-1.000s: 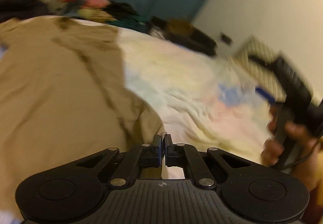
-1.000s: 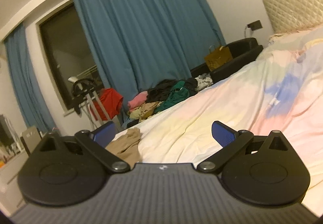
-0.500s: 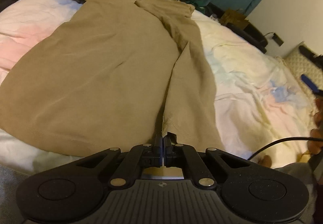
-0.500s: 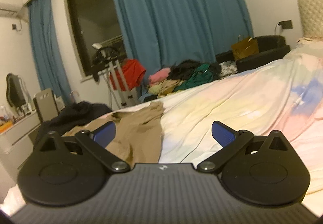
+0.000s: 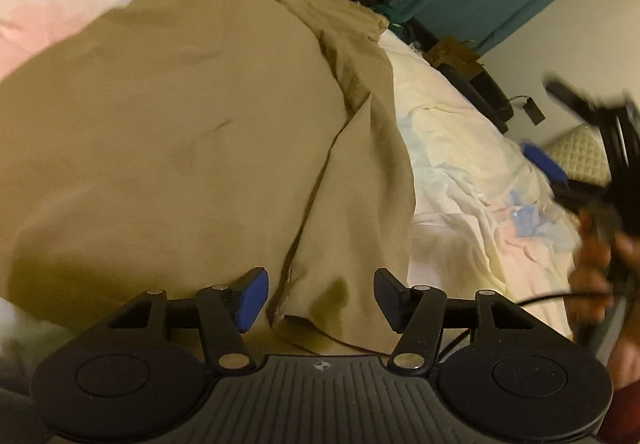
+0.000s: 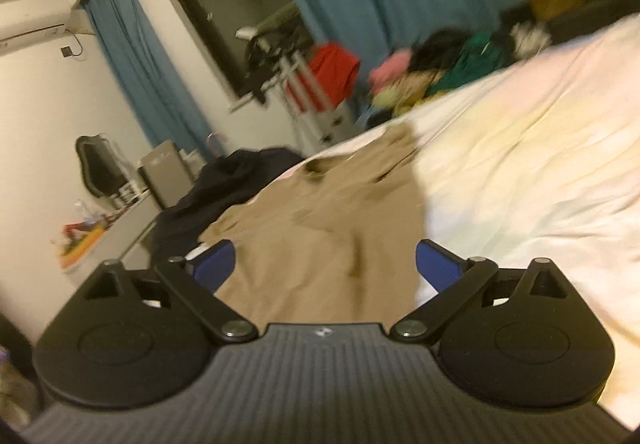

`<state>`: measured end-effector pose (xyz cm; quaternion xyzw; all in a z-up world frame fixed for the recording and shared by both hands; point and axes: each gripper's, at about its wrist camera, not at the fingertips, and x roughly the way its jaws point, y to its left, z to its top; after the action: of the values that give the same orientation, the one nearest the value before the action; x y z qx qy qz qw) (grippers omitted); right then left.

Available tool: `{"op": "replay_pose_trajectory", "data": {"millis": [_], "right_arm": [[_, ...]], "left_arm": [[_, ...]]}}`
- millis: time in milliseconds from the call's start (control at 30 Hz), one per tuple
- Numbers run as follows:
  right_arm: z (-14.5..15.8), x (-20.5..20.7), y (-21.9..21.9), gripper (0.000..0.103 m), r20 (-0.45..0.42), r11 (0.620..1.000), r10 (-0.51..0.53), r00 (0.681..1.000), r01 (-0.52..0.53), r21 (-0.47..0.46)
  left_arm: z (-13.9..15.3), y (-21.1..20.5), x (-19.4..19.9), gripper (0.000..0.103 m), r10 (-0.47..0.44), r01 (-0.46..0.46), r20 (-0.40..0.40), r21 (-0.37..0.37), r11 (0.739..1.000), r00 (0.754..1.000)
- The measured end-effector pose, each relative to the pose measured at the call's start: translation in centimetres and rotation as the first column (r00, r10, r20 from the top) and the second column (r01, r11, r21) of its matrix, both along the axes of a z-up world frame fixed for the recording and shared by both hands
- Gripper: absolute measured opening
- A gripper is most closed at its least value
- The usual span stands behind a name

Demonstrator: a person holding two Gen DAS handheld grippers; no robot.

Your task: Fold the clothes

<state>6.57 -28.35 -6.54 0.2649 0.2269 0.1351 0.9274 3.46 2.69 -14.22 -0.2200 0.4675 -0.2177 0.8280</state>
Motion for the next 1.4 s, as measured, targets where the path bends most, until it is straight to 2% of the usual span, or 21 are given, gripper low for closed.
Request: {"op": "replay_pose_trajectory", "data": {"millis": [100, 133, 200, 267, 300, 333, 400, 467, 667, 833, 900, 1000, 1033, 1067, 1133, 1200, 1233, 1267, 1300, 1400], "right_arm": [[-1.0, 5.0, 3.4, 0.083, -0.059, 0.997, 0.036, 0.998, -0.040, -0.062], [-1.7, 6.8, 4.7, 0.077, -0.086, 0.993, 0.040, 0.995, -0.049, -0.108], [-3.4, 9.7, 6.8, 0.074, -0.130, 0.981, 0.035, 0.991, -0.058, -0.184], [-5.2, 11.8, 7.6, 0.070, -0.151, 0.970, 0.017, 0.988, -0.053, -0.237], [-6.1, 12.8, 8.0, 0.068, -0.160, 0.964, 0.007, 0.987, -0.050, -0.263], [-7.0, 13.5, 8.1, 0.063, -0.167, 0.960, -0.001, 0.986, -0.046, -0.278], [-8.5, 14.4, 8.4, 0.045, -0.178, 0.952, -0.001, 0.984, -0.053, -0.301], [-9.6, 14.5, 8.6, 0.011, -0.184, 0.953, 0.006, 0.983, -0.062, -0.298], [-8.6, 14.2, 9.6, 0.007, -0.056, 0.959, 0.044, 0.997, -0.058, -0.279], [-9.7, 15.4, 11.8, 0.008, -0.100, 0.929, 0.057, 0.993, -0.090, -0.359], [-10.6, 15.9, 11.8, 0.007, -0.115, 0.931, 0.047, 0.992, -0.085, -0.356], [-10.2, 15.7, 11.7, 0.009, -0.095, 0.930, 0.009, 0.995, -0.043, -0.365], [-9.8, 15.5, 11.8, 0.009, -0.085, 0.925, -0.006, 0.996, -0.027, -0.378], [-9.4, 15.4, 11.7, 0.010, -0.073, 0.923, -0.015, 0.997, -0.014, -0.385], [-8.5, 15.0, 11.6, 0.011, -0.052, 0.923, -0.024, 0.998, 0.002, -0.386], [-7.3, 14.3, 11.4, 0.032, -0.031, 0.925, -0.020, 0.999, 0.006, -0.379], [-6.7, 13.8, 11.2, 0.067, -0.015, 0.927, -0.020, 1.000, 0.013, -0.376], [-6.0, 13.2, 11.0, 0.096, 0.005, 0.928, -0.023, 1.000, 0.023, -0.372], [-5.3, 12.5, 10.8, 0.099, 0.030, 0.928, -0.030, 0.999, 0.039, -0.370], [-3.3, 10.5, 10.4, 0.100, 0.079, 0.928, -0.055, 0.995, 0.080, -0.364]], "left_arm": [[-0.8, 0.0, 0.6, 0.054, -0.004, 0.003, -0.020, -0.011, 1.000, 1.000], [-1.0, 0.0, 0.6, 0.047, -0.004, 0.004, -0.018, -0.009, 1.000, 1.000], [-1.1, 0.1, 0.5, 0.036, -0.012, 0.012, -0.011, -0.014, 1.000, 1.000], [-1.2, -0.1, 0.3, 0.012, -0.026, 0.026, 0.000, -0.014, 1.000, 1.000], [-1.2, -0.3, 0.2, 0.006, -0.036, 0.036, 0.004, -0.017, 0.999, 0.999], [-1.2, -0.5, 0.1, 0.005, -0.045, 0.045, 0.014, -0.016, 0.999, 0.999], [-1.0, -0.7, -0.4, 0.005, -0.048, 0.049, 0.042, -0.006, 0.999, 0.998], [-0.6, -0.7, -0.9, 0.004, -0.038, 0.038, 0.068, 0.001, 0.999, 0.997], [0.7, 0.0, -3.6, 0.004, -0.022, 0.016, 0.138, 0.042, 0.999, 0.990], [0.3, -0.1, -3.8, 0.004, -0.025, 0.014, 0.122, 0.094, 0.995, 0.992], [0.3, -0.3, -3.8, 0.004, -0.036, 0.020, 0.126, 0.128, 0.992, 0.991], [0.6, -0.1, -4.1, 0.010, -0.063, 0.041, 0.140, 0.152, 0.988, 0.988], [0.9, -0.1, -4.2, 0.020, -0.066, 0.041, 0.153, 0.165, 0.985, 0.986], [1.1, 0.1, -4.6, 0.038, -0.067, 0.035, 0.171, 0.184, 0.982, 0.983], [1.6, 0.2, -5.1, 0.057, -0.058, 0.010, 0.215, 0.221, 0.975, 0.975], [2.4, 0.4, -5.8, 0.066, -0.044, -0.025, 0.267, 0.249, 0.968, 0.963], [2.8, 0.5, -6.3, 0.075, -0.037, -0.043, 0.294, 0.261, 0.964, 0.955], [3.3, 0.6, -6.9, 0.085, -0.027, -0.065, 0.325, 0.270, 0.961, 0.945], [3.9, 0.8, -7.7, 0.087, -0.015, -0.092, 0.361, 0.275, 0.957, 0.932], [5.2, 1.7, -9.2, 0.092, 0.017, -0.141, 0.419, 0.266, 0.954, 0.908]]}}
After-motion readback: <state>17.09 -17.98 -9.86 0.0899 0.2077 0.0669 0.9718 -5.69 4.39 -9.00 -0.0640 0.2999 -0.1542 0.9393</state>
